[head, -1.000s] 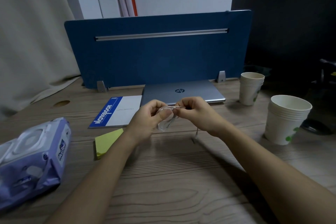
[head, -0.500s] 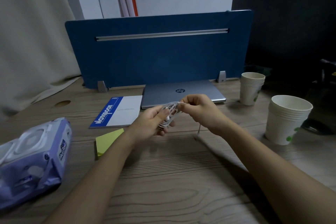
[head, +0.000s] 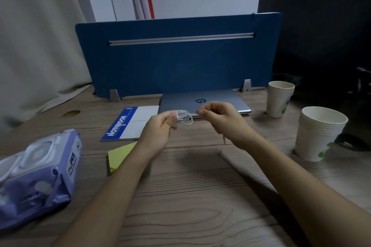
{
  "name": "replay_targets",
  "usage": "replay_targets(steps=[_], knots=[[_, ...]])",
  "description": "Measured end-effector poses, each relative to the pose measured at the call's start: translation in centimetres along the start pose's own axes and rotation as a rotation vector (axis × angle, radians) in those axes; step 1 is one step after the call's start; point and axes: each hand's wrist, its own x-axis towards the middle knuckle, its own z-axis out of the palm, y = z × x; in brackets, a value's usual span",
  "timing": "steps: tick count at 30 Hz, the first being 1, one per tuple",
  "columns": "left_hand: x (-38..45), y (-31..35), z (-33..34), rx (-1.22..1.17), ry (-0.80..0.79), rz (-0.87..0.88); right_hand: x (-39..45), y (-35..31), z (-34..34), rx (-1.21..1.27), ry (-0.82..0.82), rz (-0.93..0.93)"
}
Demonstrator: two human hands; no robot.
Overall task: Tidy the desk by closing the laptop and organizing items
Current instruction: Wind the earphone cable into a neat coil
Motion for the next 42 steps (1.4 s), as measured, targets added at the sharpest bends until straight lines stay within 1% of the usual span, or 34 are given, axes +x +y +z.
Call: replay_targets(steps=[2,4,9,11,13,15,17,19,22,25,27,33,37,42], knots=[[0.1,-0.3,-0.3,0.012,0.001,-0.013,0.0,-0.3,-0.2,0.002,0.024,-0.027],[0.2,-0.7,-0.6,0.046,-0.042,-0.005,-0.1,-0.4,-0.4,-0.027,0.050,-0.080],[-0.1,-0.8,-0.7,0.247,-0.273,0.051,0.0,-0.4,-0.9,-0.178,0.145,-0.236],[-0.2,-0.4,-0.5,0.287,-0.325,0.103,0.1,-0.1,-1.0,-0.217,0.207,-0.261],[-0.2,0.1,-0.5,0.256,-0.333,0.165,0.3,0.4,-1.1,-0.250,0.276,-0.261],[-0.3,0.5,-0.4,0.154,-0.293,0.198,0.5,1.1,-1.0,-0.325,0.309,-0.228],[-0.2,0.5,-0.4,0.068,-0.220,0.202,0.6,1.9,-0.8,-0.418,0.262,-0.161],[-0.1,0.4,-0.2,0.056,-0.139,0.202,0.6,2.6,-0.2,-0.503,0.162,-0.113],[-0.1,0.1,0.0,0.080,-0.028,0.144,0.4,2.8,0.9,-0.565,0.037,-0.122],[0.1,-0.3,-0.2,0.082,0.071,0.042,0.0,2.3,1.5,-0.562,-0.098,-0.127],[0.2,-0.5,-0.5,0.092,0.120,0.006,-0.4,2.0,1.7,-0.558,-0.174,-0.144],[0.4,-0.8,-0.8,0.059,0.146,-0.060,-1.0,1.1,2.2,-0.616,-0.322,-0.178],[0.6,-1.3,-0.9,0.202,0.181,-0.050,-1.7,0.2,3.1,-0.674,-0.422,-0.268],[0.6,-1.3,-1.0,0.387,0.134,0.004,-2.2,-1.0,3.5,-0.696,-0.459,-0.351]])
